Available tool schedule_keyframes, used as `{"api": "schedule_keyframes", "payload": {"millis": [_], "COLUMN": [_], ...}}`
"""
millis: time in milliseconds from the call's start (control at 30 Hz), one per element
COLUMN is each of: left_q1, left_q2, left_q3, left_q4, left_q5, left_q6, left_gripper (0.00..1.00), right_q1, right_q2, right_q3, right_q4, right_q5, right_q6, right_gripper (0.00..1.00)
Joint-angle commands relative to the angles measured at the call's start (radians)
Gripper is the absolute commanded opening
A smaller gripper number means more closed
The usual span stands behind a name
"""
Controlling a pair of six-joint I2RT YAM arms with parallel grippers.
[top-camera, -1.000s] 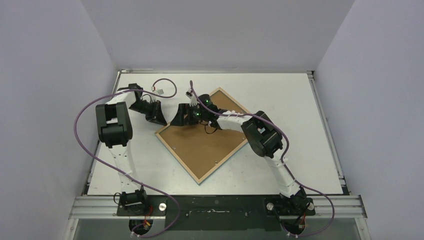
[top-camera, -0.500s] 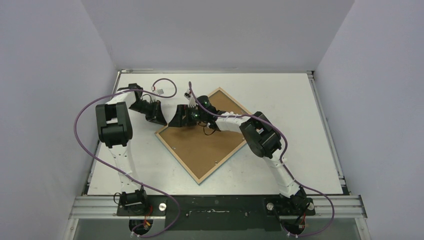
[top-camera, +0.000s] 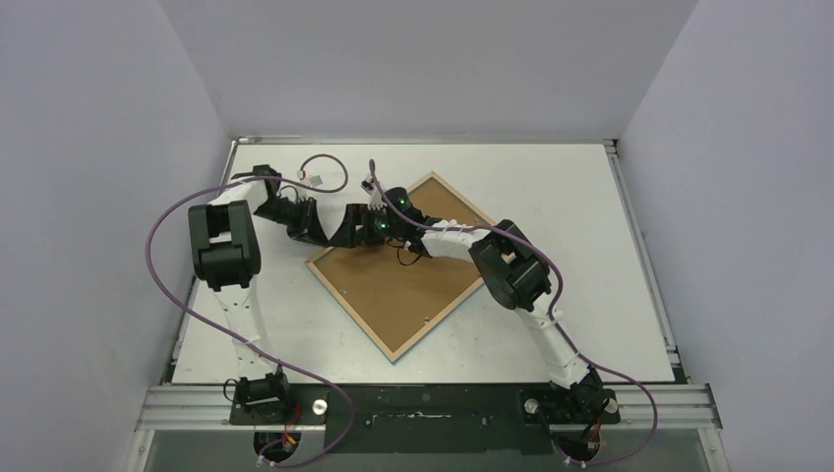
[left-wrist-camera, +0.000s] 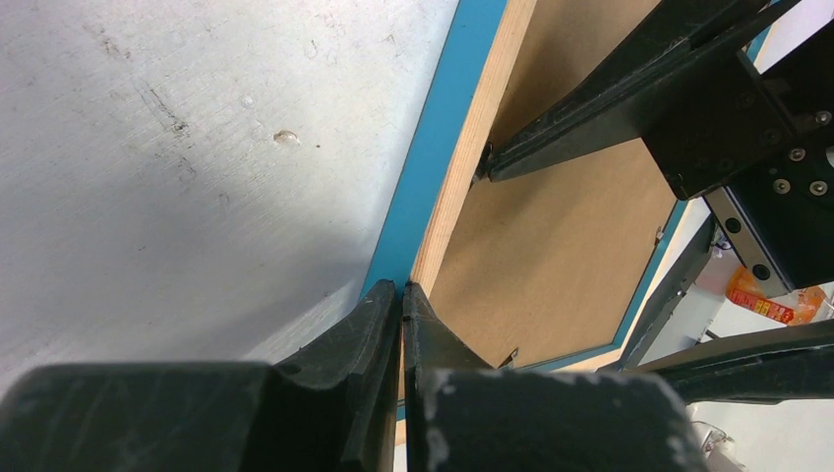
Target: Put the photo into the frame
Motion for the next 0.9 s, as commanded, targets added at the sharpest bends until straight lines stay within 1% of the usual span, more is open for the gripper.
{"api": "schedule_keyframes", "payload": {"millis": [0, 200, 567, 700, 867], "left_q1": [-0.012, -0.013, -0.036, -0.034, -0.023], "left_q2": [-0.024, -0.026, -0.045, -0.051, -0.063], "left_q3": [-0.025, -0.04, -0.114, -0.105, -0.047], "left_q4": [0.023, 0.029, 0.052, 0.046, 0.005], "left_q5": [0.024, 0.024, 0.032, 0.028, 0.032], "left_q6": [0.0, -0.003, -0.007, -0.008, -0.007], "left_gripper": [0.02, 0.03, 0.02, 0.03, 0.03], "right_q1": [0.009, 0.01, 0.051, 0.052, 0.025], "right_q2": [0.026, 0.023, -0.023, -0.042, -0.146], "right_q3": [0.034, 0.02, -0.043, -0.045, -0.11], "right_q4": [0.005, 0.003, -0.007, 0.006, 0.043], "right_q5": [0.043, 0.078, 0.238, 0.209, 0.119], "right_q6": [-0.011, -0.01, -0.023, -0.025, 0.009], "right_gripper": [0.91, 0.92, 0.92, 0.93, 0.96]}}
